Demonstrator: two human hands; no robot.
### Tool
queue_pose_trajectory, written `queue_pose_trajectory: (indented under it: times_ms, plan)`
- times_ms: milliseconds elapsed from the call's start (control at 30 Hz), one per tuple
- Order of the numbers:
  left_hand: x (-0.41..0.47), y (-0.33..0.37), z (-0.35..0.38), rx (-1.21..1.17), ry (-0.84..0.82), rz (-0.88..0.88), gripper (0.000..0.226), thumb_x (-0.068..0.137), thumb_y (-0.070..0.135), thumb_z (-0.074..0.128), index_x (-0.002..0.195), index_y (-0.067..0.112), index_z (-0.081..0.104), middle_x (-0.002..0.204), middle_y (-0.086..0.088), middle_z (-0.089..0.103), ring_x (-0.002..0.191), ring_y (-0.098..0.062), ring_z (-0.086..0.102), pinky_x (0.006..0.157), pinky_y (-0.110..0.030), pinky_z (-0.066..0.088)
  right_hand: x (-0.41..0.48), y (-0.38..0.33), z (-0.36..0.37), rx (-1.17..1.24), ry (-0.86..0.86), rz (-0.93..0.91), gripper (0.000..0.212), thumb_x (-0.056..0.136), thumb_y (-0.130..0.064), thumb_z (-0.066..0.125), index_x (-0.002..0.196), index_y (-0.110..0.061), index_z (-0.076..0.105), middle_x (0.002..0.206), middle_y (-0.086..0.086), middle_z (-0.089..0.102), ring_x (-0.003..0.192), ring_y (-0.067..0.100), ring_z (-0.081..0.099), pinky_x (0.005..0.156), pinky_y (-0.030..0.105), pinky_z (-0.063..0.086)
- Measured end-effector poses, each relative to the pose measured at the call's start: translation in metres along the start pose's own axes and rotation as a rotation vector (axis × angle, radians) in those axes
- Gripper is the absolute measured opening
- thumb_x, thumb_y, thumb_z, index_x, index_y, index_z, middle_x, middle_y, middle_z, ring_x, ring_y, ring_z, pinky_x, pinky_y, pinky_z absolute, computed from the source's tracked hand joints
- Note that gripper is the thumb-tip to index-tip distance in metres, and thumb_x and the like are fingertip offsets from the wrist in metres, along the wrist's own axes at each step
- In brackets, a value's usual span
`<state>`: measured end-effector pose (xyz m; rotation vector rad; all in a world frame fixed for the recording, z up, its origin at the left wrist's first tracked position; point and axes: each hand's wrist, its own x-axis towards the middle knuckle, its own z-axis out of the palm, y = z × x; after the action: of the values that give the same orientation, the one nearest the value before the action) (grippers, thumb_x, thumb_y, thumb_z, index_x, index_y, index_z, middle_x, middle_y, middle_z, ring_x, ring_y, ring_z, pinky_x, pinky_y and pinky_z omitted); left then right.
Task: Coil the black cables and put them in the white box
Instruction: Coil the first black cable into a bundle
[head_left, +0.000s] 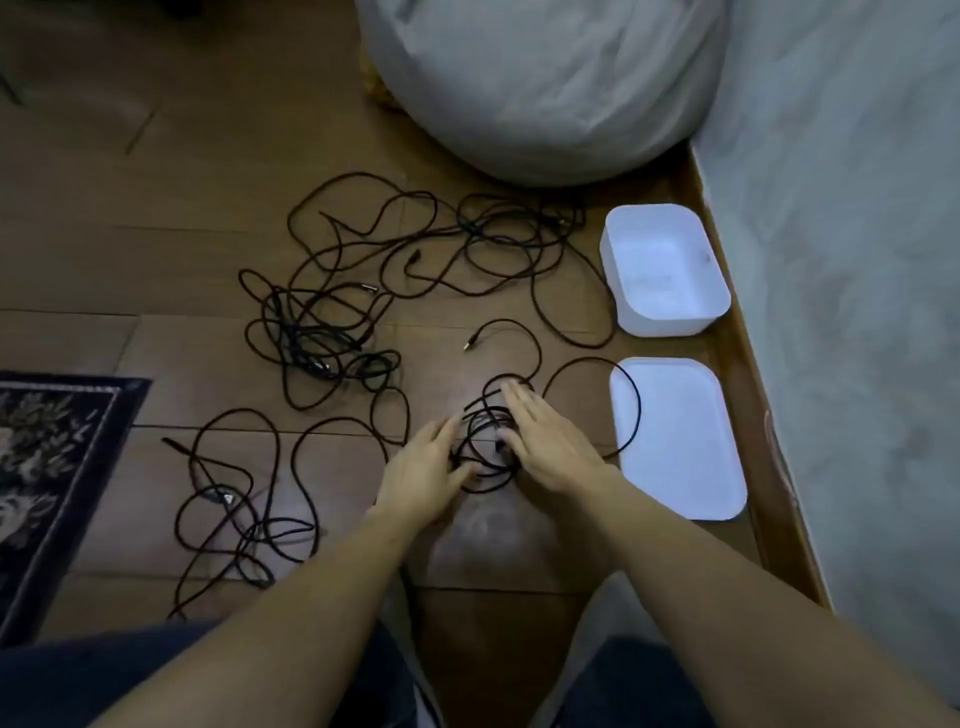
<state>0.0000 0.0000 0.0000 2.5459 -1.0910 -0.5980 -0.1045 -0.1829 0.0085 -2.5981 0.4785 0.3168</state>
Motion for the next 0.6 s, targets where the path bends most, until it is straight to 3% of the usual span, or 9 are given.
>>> queue_pose_trajectory:
  times_ms: [100,233,367,500,600]
  plan:
    - [-0.001,-0.013,0.02,0.035,-0.04,-0.02,0.074,0.096,0.056,0.058,0.159,0.032,0.029,0.157,0.004,0.042,0.138,-0.021,0.047,0.101,-0.036,0.049,-0.002,0.014,0.027,-0.023,-0.087,0.032,0.067,0.105,-0.052,0.032,0.161,-0.03,0.001,0.169,-0.007,0.003,0.155,0.018,0.007,0.121,0.044,0.026]
    - [0.004,-0.02,0.041,0.079,-0.078,-0.031,0.062,0.1,0.05,0.054,0.156,0.028,0.038,0.154,0.002,0.044,0.136,-0.02,0.047,0.105,-0.033,0.045,-0.009,0.03,0.063,-0.111,-0.1,0.01,0.07,0.101,-0.057,0.04,0.16,-0.037,0.007,0.169,-0.005,0.003,0.155,0.02,0.0,0.123,0.047,0.015]
    - [0.008,-0.015,0.056,0.139,-0.034,-0.027,0.053,0.101,0.046,0.054,0.15,0.026,0.047,0.148,0.001,0.045,0.135,-0.021,0.042,0.108,-0.033,0.042,-0.005,0.027,0.072,-0.172,0.059,0.039,0.05,0.096,-0.039,0.061,0.143,-0.029,0.046,0.156,0.002,0.035,0.146,0.026,0.026,0.111,0.045,0.033]
    - [0.008,-0.012,0.058,0.123,-0.039,-0.023,0.046,0.1,0.043,0.057,0.143,0.026,0.055,0.146,-0.001,0.046,0.133,-0.022,0.045,0.106,-0.035,0.044,0.003,0.018,0.059,-0.243,0.017,0.054,0.031,0.098,-0.039,0.056,0.127,-0.027,0.056,0.134,0.0,0.049,0.127,0.027,0.038,0.102,0.042,0.036]
    - [0.011,-0.004,0.042,0.052,-0.056,-0.026,0.046,0.099,0.042,0.058,0.142,0.026,0.055,0.145,0.003,0.049,0.127,-0.019,0.053,0.101,-0.033,0.046,0.009,0.006,0.033,-0.166,0.048,0.028,0.026,0.1,-0.041,0.052,0.123,-0.03,0.06,0.126,-0.002,0.059,0.118,0.029,0.046,0.096,0.042,0.04]
